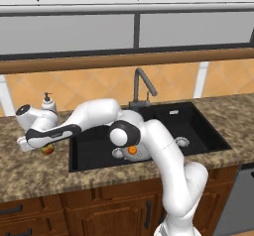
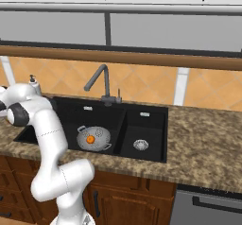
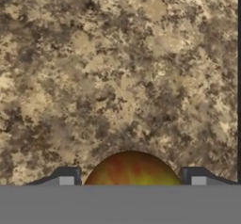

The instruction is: Put the colander in the sink, put the apple, tangerine in the colander, and turn on the sink faucet and pour water over the colander.

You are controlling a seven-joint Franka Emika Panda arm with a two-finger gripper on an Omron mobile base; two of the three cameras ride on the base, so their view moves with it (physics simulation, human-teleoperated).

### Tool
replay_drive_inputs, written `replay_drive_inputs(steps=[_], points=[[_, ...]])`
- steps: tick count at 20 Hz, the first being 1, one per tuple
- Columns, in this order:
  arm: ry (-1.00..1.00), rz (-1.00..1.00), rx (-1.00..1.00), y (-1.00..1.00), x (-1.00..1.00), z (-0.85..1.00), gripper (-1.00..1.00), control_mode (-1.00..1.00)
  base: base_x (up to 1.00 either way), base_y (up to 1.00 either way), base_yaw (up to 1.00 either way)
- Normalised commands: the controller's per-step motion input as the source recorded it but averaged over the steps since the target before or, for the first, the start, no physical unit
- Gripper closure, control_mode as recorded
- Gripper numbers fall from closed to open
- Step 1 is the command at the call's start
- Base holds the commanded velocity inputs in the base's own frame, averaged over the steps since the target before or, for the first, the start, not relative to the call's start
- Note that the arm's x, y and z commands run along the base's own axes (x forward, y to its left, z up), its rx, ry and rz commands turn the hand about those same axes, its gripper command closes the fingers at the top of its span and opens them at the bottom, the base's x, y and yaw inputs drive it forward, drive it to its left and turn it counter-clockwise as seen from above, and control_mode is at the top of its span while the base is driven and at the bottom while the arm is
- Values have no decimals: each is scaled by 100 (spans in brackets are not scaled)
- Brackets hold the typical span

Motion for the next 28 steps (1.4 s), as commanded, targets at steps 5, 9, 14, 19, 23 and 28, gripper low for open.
replay_drive_inputs(steps=[5,9,14,19,23,28], points=[[0,0,0,0,0,-41,100,-100,0,0,0],[0,-3,0,-11,0,2,100,-100,0,0,0],[0,-7,0,-58,-37,21,100,-100,0,0,0],[0,-8,0,-91,-51,12,100,-100,0,0,0],[0,-8,0,-93,-44,13,100,-100,0,0,0],[0,-10,2,-93,-14,25,100,-100,0,0,0]])
